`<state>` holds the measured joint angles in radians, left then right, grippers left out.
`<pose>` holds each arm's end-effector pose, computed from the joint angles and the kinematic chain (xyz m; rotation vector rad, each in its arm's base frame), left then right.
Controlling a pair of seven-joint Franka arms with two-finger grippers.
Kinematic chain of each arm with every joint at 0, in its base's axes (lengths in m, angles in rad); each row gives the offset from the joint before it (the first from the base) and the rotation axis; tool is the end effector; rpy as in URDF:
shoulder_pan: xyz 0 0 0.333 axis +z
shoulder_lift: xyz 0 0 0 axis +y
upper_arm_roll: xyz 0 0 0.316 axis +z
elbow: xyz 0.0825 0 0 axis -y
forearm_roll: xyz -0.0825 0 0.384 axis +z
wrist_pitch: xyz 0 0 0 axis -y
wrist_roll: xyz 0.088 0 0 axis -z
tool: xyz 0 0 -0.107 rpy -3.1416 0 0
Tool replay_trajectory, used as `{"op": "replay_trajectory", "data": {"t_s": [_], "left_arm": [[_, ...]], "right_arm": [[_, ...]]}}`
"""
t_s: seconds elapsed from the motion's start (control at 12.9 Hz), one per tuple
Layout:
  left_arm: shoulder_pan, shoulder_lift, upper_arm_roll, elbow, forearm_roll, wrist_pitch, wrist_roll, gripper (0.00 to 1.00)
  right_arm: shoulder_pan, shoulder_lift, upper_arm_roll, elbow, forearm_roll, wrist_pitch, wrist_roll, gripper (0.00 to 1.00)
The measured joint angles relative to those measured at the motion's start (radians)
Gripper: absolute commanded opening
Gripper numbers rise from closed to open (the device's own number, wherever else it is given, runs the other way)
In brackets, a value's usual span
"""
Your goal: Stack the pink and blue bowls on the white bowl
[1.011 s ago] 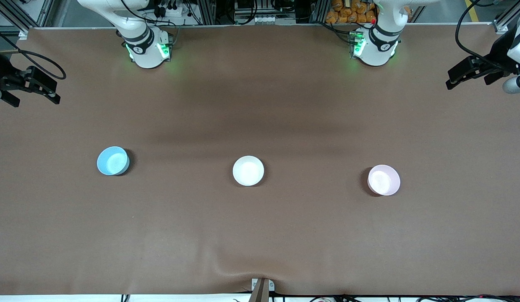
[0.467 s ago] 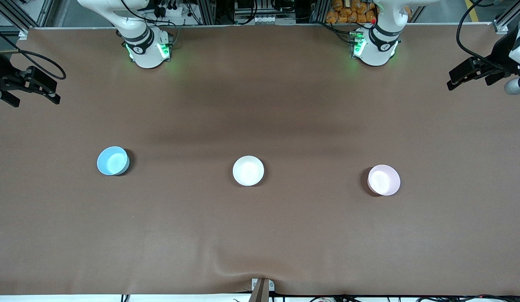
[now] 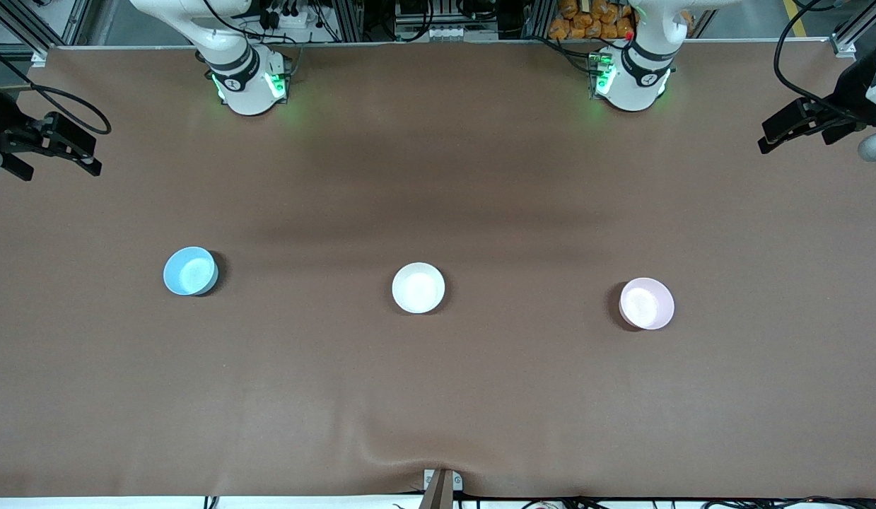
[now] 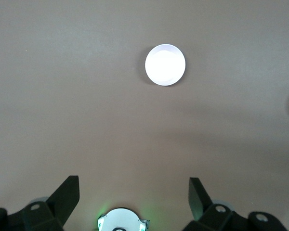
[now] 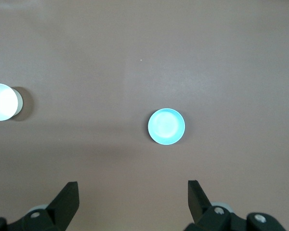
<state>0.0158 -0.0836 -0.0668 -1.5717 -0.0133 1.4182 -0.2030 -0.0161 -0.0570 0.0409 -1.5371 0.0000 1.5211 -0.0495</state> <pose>0.5112 -0.0294 0.6557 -3.1294 -0.2365 0.1107 0.5315 0.0139 0.6668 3.1359 0.1165 0.0642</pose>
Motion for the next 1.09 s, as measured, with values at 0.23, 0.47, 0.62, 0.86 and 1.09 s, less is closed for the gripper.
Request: {"op": "replay_trajectory", "data": {"t_s": [0.23, 0.47, 0.62, 0.86, 1.09], "left_arm": [[0.012, 0.033, 0.000, 0.000, 0.000, 0.024, 0.000, 1.00], [0.012, 0.067, -0.001, 0.000, 0.000, 0.029, 0.000, 1.00], [0.011, 0.090, -0.002, -0.001, 0.000, 0.031, 0.000, 1.00], [0.005, 0.144, -0.013, -0.004, 0.000, 0.059, 0.000, 1.00], [-0.005, 0.189, -0.017, -0.040, 0.000, 0.123, 0.000, 1.00]], "right_arm": [[0.000, 0.001, 0.000, 0.000, 0.000, 0.000, 0.000, 1.00], [0.000, 0.001, 0.000, 0.000, 0.000, 0.000, 0.000, 1.00], [0.000, 0.001, 0.000, 0.000, 0.000, 0.000, 0.000, 1.00], [-0.001, 0.001, 0.000, 0.000, 0.000, 0.000, 0.000, 1.00], [-0.003, 0.001, -0.002, 0.000, 0.000, -0.001, 0.000, 1.00]]}}
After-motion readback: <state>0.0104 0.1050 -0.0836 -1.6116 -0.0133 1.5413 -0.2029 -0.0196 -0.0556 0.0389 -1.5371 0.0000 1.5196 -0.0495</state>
